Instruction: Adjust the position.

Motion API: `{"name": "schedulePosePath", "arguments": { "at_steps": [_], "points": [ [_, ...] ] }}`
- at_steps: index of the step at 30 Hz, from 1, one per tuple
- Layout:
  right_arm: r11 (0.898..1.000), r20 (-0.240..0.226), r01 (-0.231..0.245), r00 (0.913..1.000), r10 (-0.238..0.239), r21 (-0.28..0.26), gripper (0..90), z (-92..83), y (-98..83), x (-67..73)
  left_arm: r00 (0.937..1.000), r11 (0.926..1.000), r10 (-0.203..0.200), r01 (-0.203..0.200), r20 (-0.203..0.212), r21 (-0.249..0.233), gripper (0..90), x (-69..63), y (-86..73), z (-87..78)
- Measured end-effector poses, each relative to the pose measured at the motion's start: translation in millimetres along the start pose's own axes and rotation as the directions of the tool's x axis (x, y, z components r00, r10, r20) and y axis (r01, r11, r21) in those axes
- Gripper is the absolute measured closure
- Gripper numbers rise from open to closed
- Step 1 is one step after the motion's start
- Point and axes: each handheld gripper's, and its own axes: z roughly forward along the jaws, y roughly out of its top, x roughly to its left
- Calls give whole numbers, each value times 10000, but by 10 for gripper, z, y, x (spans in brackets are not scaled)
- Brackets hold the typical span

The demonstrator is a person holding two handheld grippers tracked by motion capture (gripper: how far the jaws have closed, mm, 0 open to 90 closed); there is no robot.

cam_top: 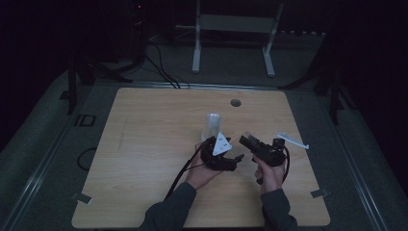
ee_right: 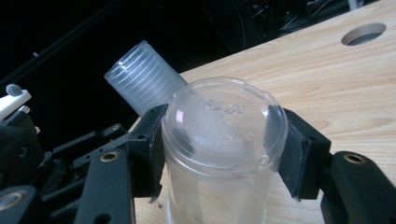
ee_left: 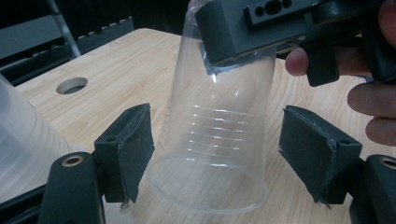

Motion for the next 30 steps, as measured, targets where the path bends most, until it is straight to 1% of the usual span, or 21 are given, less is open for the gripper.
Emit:
{"name": "schedulePosePath", "arguments": {
  "at_steps": [1, 6, 7, 10, 14, 17, 21, 23, 28, 30],
  "points": [
    [10000, 0, 0, 10000, 0, 0, 411, 0, 0, 0, 10000, 10000, -11, 11, 12, -25, 259, 0, 0, -1],
    [9994, -187, -357, 9992, 356, -35, 411, -5, -10, -40, 10000, 9999, -27, 28, 39, -131, 259, 2, -11, -1],
    [9975, -430, -704, 9966, 700, -96, 412, -10, -16, -69, 10000, 9999, -44, 45, 56, -162, 255, 4, -14, 0],
    [9926, -774, -1203, 9899, 1186, -170, 412, -18, -20, -108, 9998, 9997, -156, 158, 134, -172, 249, 16, -19, 2],
    [9890, -913, -1464, 9854, 1440, -195, 412, -27, -22, -139, 9998, 9993, -185, 189, 122, -325, 232, 16, -20, 3],
    [9847, -1109, -1735, 9791, 1704, -190, 412, -31, -26, -158, 9998, 9990, -127, 133, 140, -432, 217, 8, -17, 7],
    [9751, -1478, -2210, 9651, 2161, -176, 413, -30, -32, -184, 9998, 9990, -50, 57, 168, -446, 208, -3, -21, 18],
    [9713, -1637, -2374, 9589, 2318, -152, 413, -31, -33, -194, 9999, 9989, -44, 51, 168, -471, 208, -5, -24, 24],
    [9662, -1848, -2576, 9502, 2511, -119, 414, -34, -33, -202, 10000, 9989, -38, 40, 43, -474, 210, -4, -30, 45],
    [9652, -1888, -2612, 9485, 2545, -109, 414, -32, -35, -201, 10000, 9990, -44, 45, 28, -447, 210, -4, -34, 53]
  ]
}}
